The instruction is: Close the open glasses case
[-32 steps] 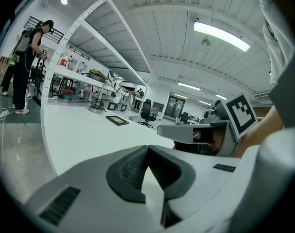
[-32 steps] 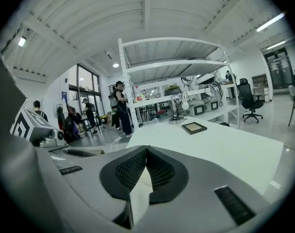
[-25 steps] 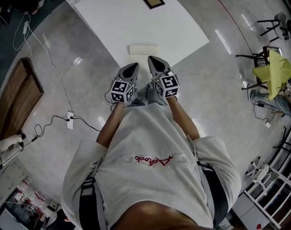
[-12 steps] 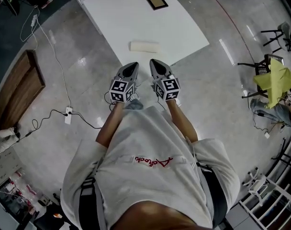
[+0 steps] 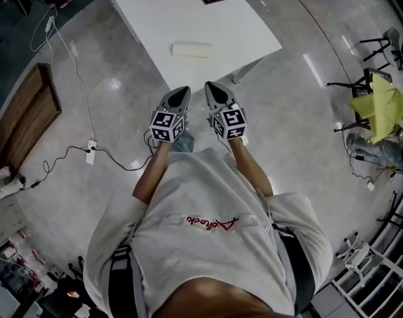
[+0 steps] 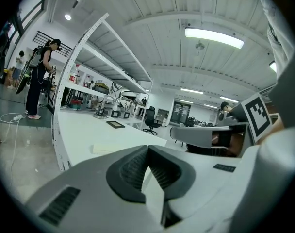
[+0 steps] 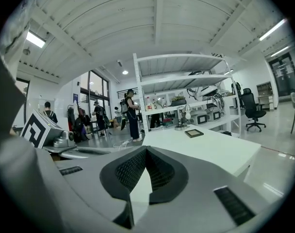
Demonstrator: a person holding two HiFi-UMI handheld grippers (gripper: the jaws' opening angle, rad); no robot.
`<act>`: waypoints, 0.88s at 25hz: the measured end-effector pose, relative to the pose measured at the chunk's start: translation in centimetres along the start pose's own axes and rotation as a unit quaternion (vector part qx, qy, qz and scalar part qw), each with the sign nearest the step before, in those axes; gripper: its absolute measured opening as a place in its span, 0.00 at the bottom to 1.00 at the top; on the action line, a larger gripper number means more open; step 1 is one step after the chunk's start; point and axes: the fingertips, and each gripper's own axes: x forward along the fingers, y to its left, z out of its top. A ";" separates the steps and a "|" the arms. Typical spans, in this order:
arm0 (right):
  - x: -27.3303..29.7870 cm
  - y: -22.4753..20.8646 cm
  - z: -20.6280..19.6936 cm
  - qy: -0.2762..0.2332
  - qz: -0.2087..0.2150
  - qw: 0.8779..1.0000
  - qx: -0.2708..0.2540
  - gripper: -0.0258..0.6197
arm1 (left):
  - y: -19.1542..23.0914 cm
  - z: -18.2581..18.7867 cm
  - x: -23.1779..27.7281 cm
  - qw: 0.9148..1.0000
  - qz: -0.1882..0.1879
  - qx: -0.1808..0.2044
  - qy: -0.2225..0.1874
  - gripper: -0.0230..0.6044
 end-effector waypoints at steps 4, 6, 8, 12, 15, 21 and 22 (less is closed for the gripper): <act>-1.8 1.0 -0.6 -0.003 -0.005 1.000 0.001 0.07 | -1.6 -1.2 -1.6 1.000 -0.003 0.004 0.002 0.08; -2.3 1.8 -1.2 0.001 -0.002 1.000 -0.002 0.07 | -2.2 -1.9 -2.4 1.000 -0.005 0.005 0.002 0.08; -3.0 2.4 -1.5 0.004 -0.001 1.000 -0.001 0.07 | -2.6 -2.1 -2.9 1.000 -0.005 0.007 0.003 0.08; -3.9 2.6 -1.2 -0.003 -0.006 1.000 -0.001 0.07 | -3.4 -1.4 -3.4 1.000 -0.006 0.010 -0.007 0.08; -4.5 3.1 -1.5 -0.004 -0.010 1.000 -0.002 0.07 | -3.7 -1.5 -4.1 1.000 -0.006 0.011 -0.012 0.08; -6.1 3.8 -2.8 0.002 -0.016 1.000 0.002 0.07 | -4.2 -2.3 -5.3 1.000 -0.005 0.011 -0.010 0.08; -6.3 4.0 -3.0 0.004 -0.017 1.000 0.002 0.07 | -4.2 -2.3 -5.6 1.000 -0.004 0.011 -0.010 0.08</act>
